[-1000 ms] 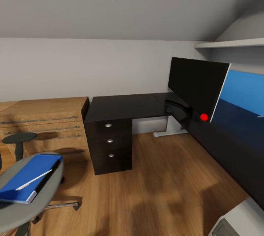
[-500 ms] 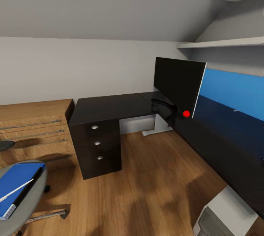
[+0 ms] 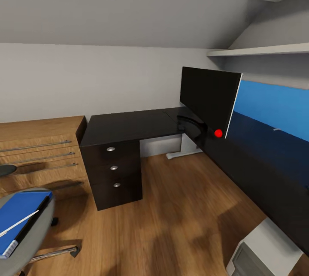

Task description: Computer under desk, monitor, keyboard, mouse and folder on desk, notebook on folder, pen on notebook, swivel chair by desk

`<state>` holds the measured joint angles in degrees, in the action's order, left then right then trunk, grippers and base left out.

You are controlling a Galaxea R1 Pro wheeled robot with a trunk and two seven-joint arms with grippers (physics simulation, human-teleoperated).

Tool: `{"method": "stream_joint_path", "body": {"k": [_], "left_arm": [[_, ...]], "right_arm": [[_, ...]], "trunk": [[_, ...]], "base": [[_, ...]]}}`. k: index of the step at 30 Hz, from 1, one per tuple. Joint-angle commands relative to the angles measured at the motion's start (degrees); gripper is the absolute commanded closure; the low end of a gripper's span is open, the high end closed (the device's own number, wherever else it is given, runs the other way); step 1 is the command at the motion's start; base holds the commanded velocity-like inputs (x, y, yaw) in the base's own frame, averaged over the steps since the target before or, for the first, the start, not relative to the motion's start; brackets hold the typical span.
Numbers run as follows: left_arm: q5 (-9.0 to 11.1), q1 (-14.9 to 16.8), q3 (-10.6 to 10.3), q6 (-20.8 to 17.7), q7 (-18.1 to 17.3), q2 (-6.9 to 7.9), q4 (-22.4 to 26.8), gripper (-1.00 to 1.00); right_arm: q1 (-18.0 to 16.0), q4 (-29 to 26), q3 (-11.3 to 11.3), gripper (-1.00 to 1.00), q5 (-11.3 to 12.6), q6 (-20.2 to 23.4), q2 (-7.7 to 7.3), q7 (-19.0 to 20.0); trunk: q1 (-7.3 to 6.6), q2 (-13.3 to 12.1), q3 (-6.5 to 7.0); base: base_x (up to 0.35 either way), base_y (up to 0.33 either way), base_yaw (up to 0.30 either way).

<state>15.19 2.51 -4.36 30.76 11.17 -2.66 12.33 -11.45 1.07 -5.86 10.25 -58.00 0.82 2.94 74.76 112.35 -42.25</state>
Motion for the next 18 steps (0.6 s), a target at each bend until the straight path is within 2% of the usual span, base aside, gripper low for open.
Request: {"method": "stream_joint_path", "body": {"k": [1, 5, 9, 15, 18], "left_arm": [[0.4, 0.0, -0.5, 0.2, 0.3, 0.0, 0.0, -1.0], [0.4, 0.0, -0.5, 0.1, 0.3, 0.01, 0.0, -1.0], [0.4, 0.0, -0.4, 0.1, 0.3, -0.01, 0.0, -1.0], [0.4, 0.0, -0.3, 0.2, 0.6, -0.2, 0.0, -1.0], [0.5, 0.0, -0.2, 0.3, 0.6, -0.18, 0.0, -1.0]], "right_arm": [[-0.1, 0.1, -0.4, -1.0, 0.3, -0.2, 0.1, 0.2], [-0.1, 0.2, -0.4, -1.0, 0.0, -0.2, 0.39, 0.1], [-0.1, 0.2, -0.4, -1.0, 0.0, -0.2, 0.4, 0.1], [-0.1, 0.1, -0.4, -1.0, 0.0, -0.2, 0.33, 0.1], [-0.1, 0.1, -0.4, -1.0, 0.0, -0.2, 0.34, 0.1]], "trunk": [[0.0, 0.0, -0.05], [0.0, 0.0, -0.05], [0.0, 0.0, -0.05], [0.0, 0.0, 0.07], [0.66, 1.2, -0.42]], "base": [[0.169, 0.125, 0.0], [0.233, 0.112, 0.0], [0.073, 0.032, -0.007], [0.005, 0.002, -0.234], [0.001, 0.0, -0.238]]}}
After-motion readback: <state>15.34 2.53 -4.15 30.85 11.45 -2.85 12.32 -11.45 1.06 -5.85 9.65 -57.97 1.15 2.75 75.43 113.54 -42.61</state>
